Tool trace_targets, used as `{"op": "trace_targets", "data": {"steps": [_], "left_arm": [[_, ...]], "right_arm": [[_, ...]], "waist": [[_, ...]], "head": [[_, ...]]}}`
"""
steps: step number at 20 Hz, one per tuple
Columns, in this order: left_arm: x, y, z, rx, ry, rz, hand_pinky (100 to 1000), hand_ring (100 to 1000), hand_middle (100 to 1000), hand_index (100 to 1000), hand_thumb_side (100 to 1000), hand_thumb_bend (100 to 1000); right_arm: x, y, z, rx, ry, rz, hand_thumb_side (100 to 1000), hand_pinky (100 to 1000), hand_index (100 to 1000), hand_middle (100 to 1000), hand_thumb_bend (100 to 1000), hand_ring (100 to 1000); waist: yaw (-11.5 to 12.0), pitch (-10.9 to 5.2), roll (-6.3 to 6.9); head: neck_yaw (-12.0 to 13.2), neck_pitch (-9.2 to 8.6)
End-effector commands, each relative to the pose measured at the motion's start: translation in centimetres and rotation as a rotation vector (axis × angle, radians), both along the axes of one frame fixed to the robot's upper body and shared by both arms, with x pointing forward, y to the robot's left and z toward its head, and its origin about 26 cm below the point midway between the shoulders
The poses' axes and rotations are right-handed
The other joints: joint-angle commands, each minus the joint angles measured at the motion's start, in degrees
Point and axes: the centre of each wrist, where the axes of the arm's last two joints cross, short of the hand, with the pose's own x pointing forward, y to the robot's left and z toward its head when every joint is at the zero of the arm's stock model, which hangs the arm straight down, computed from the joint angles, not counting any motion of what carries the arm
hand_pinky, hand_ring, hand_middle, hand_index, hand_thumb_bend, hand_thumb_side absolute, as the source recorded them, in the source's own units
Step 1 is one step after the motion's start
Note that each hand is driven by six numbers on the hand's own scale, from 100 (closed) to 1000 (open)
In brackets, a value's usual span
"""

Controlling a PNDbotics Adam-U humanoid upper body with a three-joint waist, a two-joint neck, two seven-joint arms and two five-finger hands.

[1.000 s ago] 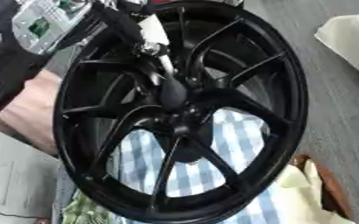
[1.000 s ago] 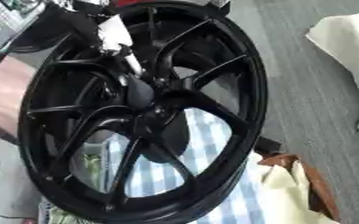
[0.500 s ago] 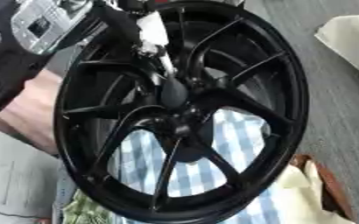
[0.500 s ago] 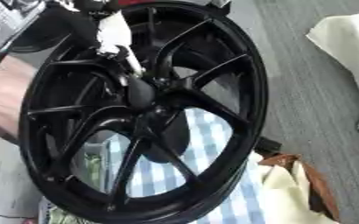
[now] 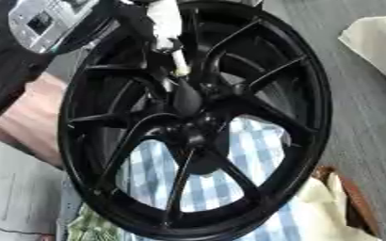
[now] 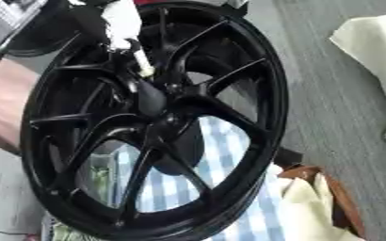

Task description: Pull the pin out of the wheel hub.

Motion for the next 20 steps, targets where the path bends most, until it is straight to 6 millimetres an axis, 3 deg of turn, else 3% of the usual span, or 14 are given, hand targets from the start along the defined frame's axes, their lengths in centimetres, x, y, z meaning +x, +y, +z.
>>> {"op": "trace_targets", "data": {"steps": [1, 11, 15, 20], "left_arm": [[-0.9, 1.1, 2.7, -0.003, -0.046, 0.017, 697, 547, 276, 529, 290, 189], [-2.1, 2.0, 5.1, -0.012, -0.092, 0.008, 691, 544, 261, 516, 245, 188], [-2.7, 3.6, 6.1, -0.031, -0.111, 0.02, 694, 549, 263, 518, 240, 169], [-4.0, 7.2, 7.8, -0.089, -0.138, 0.063, 699, 546, 264, 523, 230, 127]], "right_arm": [[-0.2, -0.2, 0.9, -0.025, -0.026, -0.004, 674, 929, 765, 664, 100, 783], [-0.3, -0.3, 0.9, -0.026, -0.026, -0.009, 674, 930, 765, 664, 100, 782], [-0.3, -0.4, 0.9, -0.028, -0.026, -0.014, 673, 930, 765, 663, 100, 782], [-0.5, -0.6, 0.8, -0.034, -0.028, -0.029, 687, 929, 765, 663, 100, 781]], "waist": [[0.21, -1.5, -0.58], [0.77, -1.62, -0.62], [1.22, -1.64, -0.63], [2.25, -1.73, -0.54]], "head": [[0.03, -0.45], [-0.26, -0.07], [-0.5, 0.29], [-1.09, 1.05]]}}
